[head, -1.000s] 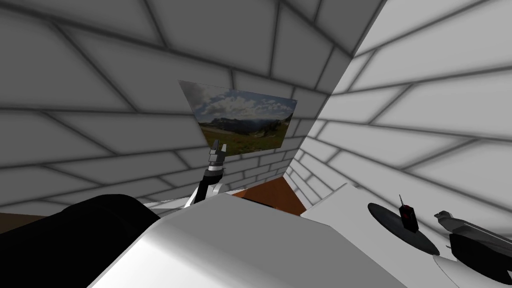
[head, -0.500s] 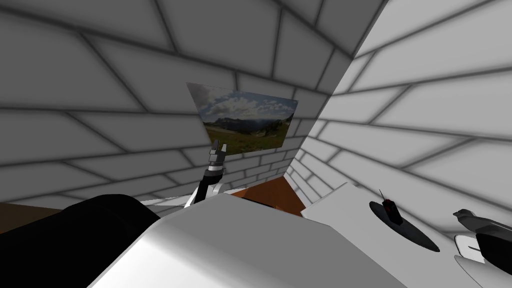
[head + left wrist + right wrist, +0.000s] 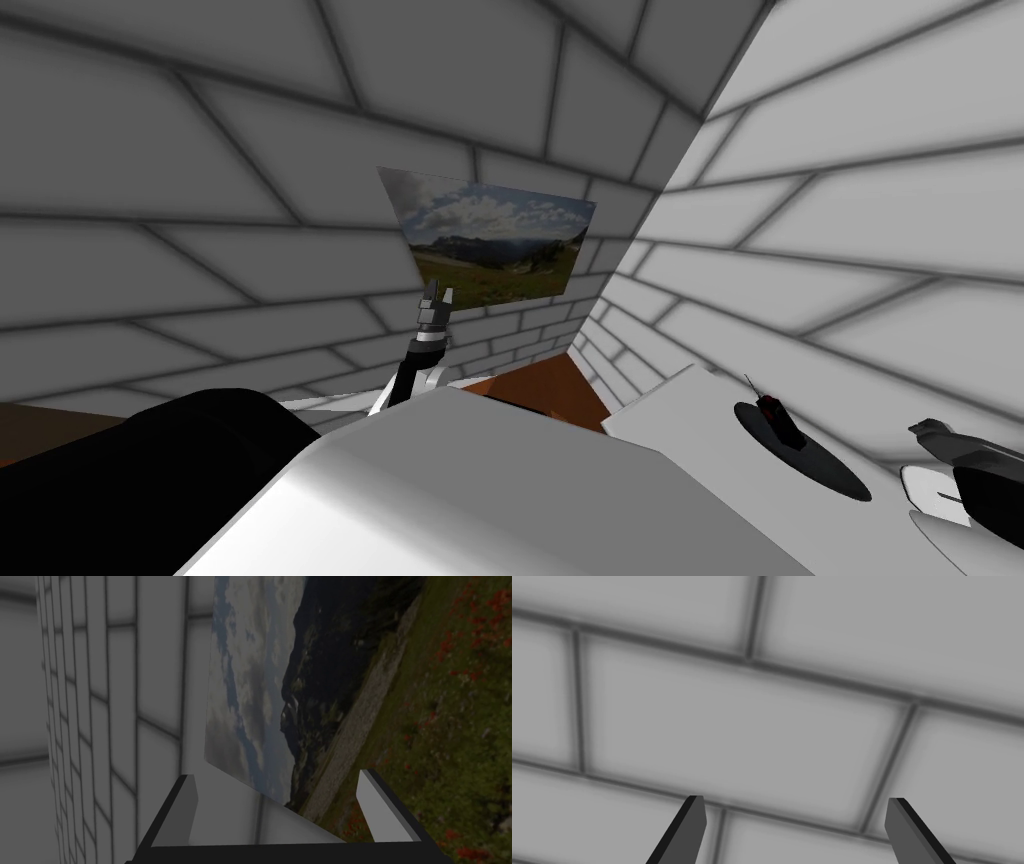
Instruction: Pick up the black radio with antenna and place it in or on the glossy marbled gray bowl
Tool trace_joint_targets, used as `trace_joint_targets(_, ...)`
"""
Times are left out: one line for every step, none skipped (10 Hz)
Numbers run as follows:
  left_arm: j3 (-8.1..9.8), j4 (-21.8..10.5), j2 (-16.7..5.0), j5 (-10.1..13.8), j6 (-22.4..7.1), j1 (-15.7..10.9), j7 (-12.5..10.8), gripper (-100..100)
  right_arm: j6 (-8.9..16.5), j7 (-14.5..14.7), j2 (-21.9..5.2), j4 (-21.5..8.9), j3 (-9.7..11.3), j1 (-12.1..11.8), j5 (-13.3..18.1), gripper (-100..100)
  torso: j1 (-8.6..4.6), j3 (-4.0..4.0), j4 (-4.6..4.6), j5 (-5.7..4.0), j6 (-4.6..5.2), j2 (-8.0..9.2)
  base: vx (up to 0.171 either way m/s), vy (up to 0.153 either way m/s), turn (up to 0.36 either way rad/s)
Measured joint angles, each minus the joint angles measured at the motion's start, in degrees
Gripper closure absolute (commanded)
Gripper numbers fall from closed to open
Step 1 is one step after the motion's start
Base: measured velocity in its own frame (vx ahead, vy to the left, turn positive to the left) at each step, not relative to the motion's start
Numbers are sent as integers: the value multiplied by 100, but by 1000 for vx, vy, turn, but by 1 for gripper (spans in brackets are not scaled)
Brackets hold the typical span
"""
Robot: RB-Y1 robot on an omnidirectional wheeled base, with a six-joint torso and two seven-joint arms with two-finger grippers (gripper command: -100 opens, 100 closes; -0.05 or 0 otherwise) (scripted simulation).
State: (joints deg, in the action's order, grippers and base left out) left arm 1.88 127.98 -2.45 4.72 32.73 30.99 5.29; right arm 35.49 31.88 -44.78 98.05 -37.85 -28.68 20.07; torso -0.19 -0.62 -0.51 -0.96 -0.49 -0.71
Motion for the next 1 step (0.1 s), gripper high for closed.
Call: trace_joint_targets(0, 0, 0, 0, 0, 0, 0, 0, 0, 0, 0, 0, 0, 0, 0, 0, 0, 0, 0, 0, 0, 0, 0, 0, 0)
